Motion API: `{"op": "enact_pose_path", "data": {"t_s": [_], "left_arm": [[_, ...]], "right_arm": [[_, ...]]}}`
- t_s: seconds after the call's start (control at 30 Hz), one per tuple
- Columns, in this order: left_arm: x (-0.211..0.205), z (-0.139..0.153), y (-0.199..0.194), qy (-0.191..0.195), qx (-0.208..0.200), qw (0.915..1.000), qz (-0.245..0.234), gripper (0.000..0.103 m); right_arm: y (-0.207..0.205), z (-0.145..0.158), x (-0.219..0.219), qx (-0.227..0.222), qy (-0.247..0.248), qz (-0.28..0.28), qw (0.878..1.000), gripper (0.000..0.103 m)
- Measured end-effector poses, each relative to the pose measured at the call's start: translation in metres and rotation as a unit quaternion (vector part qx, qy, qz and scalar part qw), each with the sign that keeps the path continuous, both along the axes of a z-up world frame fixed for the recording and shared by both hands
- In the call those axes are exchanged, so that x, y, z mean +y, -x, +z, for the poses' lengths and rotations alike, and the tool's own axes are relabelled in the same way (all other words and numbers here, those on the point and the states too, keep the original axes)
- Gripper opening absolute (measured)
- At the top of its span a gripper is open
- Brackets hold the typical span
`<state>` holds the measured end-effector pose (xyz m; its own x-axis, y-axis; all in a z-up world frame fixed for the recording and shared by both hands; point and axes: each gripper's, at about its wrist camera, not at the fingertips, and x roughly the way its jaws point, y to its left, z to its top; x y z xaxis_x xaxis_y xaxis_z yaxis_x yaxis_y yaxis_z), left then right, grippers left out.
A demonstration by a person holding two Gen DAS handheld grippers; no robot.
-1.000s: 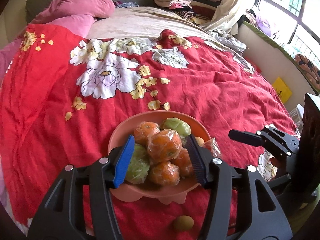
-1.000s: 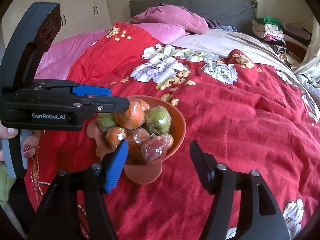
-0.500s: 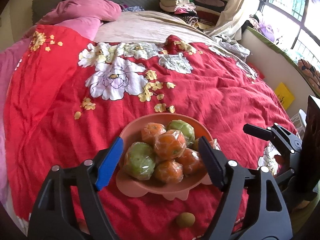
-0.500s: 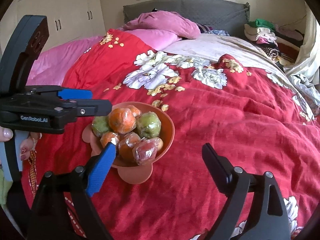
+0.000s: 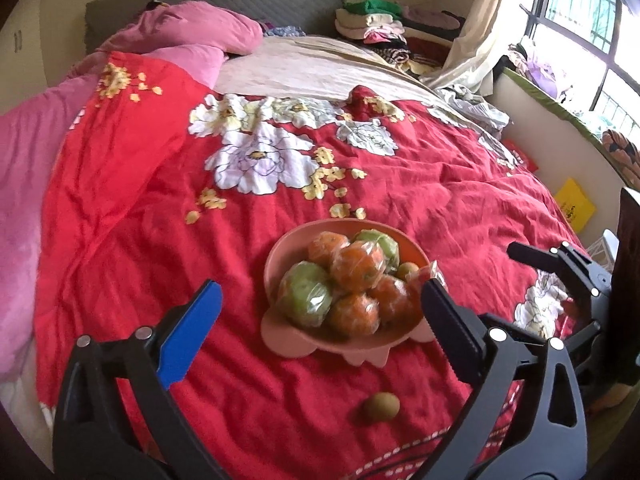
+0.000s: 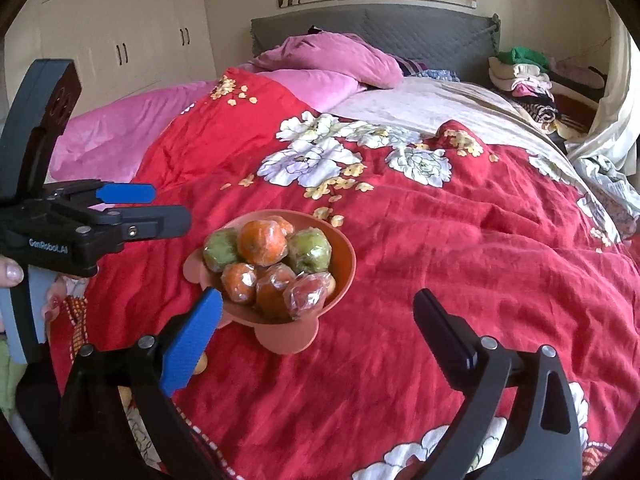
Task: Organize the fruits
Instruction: 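Move both open tools toward the two loose brown round fruits on the bedspread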
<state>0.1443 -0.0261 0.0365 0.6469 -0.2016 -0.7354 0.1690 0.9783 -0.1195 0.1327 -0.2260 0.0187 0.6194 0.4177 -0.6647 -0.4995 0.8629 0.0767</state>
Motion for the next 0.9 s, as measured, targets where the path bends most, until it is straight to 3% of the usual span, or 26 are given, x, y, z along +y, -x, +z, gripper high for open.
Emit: {"op": "enact_pose_path", "data": {"t_s": [0.67, 0.9], "left_arm": [[0.029, -0.023, 0.091, -0.009, 0.017, 0.9998, 0.004, 0.093], [0.022, -0.039, 0.117, -0.016, 0.033, 0.999, -0.026, 0.093]], "right_arm": [[0.042, -0.006, 0.032, 0.01, 0.029, 0.041, 0.999, 0.098], [0.053, -0.015, 0.043, 0.023, 0.041, 0.054, 0.997, 0.098]]}}
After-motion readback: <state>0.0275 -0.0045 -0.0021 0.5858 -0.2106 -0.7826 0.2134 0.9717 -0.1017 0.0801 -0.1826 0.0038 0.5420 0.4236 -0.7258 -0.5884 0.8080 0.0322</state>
